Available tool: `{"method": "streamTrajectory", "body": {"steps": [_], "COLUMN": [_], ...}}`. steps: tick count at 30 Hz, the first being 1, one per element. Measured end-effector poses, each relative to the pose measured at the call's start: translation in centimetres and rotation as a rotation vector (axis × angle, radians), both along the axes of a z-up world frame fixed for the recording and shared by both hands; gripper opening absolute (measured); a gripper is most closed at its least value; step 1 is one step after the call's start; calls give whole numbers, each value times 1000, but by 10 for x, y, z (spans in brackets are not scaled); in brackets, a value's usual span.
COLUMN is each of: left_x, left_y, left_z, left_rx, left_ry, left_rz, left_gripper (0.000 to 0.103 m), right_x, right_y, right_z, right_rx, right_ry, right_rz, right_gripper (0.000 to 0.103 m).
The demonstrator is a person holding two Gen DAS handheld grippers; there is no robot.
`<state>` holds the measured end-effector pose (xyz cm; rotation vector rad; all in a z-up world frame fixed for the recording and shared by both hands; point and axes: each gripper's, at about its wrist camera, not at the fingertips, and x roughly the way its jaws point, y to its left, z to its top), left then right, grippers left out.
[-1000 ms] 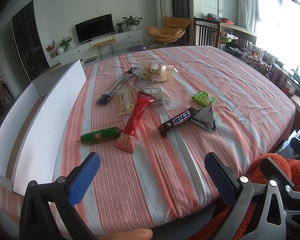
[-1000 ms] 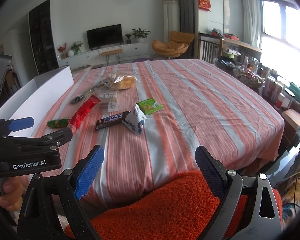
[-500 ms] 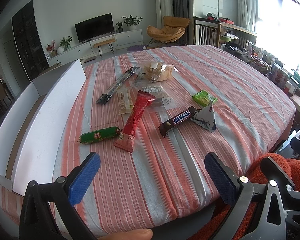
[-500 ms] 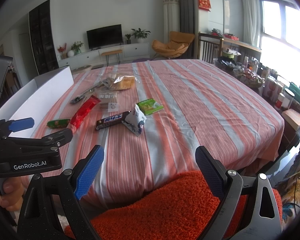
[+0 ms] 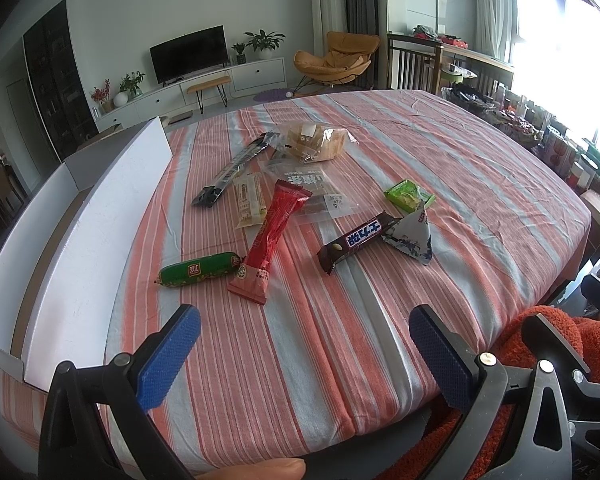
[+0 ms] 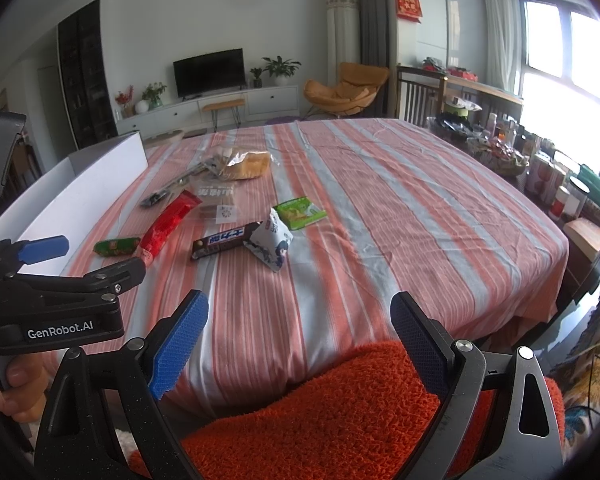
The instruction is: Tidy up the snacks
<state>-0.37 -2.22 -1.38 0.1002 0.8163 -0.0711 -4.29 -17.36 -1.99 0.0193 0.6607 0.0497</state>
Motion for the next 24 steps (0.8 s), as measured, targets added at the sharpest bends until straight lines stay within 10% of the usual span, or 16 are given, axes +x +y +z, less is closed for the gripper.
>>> {"method": "streamTrajectory", "body": {"steps": [24], "left_x": [35], "left_y": [38], "left_z": [-52], "left_rx": [-60], "left_ry": [228], "left_rz": [9], "left_gripper": [103], "right_x": [5], "right_y": [6], "right_z": [-12], "right_rx": [-5], "right_ry": [55], "right_rz": [20], "right_gripper": [95]}}
